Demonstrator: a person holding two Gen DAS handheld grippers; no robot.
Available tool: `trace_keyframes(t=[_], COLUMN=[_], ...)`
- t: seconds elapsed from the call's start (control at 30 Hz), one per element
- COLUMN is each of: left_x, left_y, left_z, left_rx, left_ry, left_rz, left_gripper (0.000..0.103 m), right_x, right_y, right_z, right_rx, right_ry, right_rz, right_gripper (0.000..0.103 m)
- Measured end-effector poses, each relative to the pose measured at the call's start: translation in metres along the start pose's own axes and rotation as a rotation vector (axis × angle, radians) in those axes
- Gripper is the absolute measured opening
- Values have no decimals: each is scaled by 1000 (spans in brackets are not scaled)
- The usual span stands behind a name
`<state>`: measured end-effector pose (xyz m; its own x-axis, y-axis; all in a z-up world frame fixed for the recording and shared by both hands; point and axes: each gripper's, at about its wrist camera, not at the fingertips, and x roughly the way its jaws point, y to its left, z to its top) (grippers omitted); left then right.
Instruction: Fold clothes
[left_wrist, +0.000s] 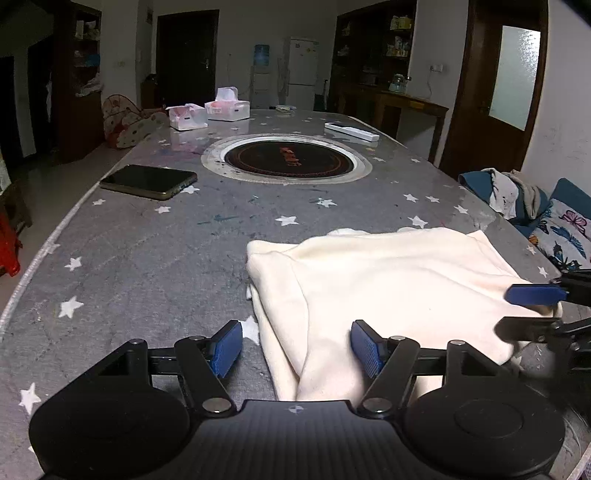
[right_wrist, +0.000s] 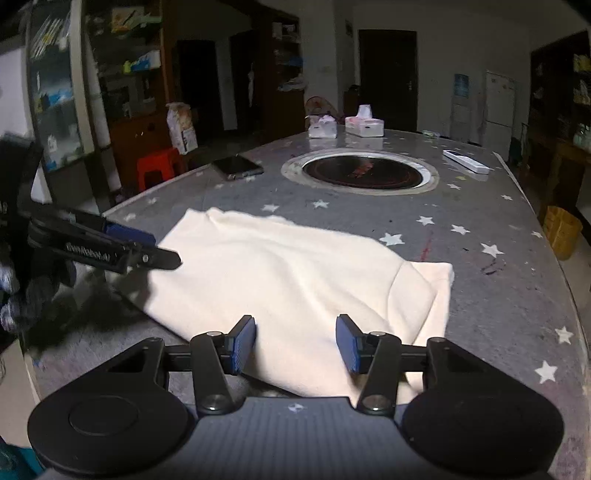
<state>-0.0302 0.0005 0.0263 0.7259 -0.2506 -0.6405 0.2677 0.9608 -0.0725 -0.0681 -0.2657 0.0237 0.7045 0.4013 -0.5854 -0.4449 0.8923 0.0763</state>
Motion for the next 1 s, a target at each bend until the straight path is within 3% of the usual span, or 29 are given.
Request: trace_keyframes(t=[0.13, 0.4, 0.53, 0.83, 1.0], left_x=[-5, -8, -11, -17, -14], left_y=[-1, -2, -4, -5, 1], left_z=[0, -7, -8, -6, -6], left_rx=[-16, -20, -10, -14, -75], left_ry=[-11, -8, -13, -16, 22], left_rz=[2, 26, 42, 63, 56], left_gripper=[79, 82, 83, 92, 96], right_x=[-5, -11, -7, -5, 20], right_y=[-1, 2, -2, 18, 31], right_z=[-4, -6, -13, 7, 5], right_rx=[42, 51, 71, -11, -47], right_ry=[-28, -55, -22, -61, 3], right_rz=[-28, -56, -93, -53, -24], right_gripper=[50, 55, 55, 62, 67])
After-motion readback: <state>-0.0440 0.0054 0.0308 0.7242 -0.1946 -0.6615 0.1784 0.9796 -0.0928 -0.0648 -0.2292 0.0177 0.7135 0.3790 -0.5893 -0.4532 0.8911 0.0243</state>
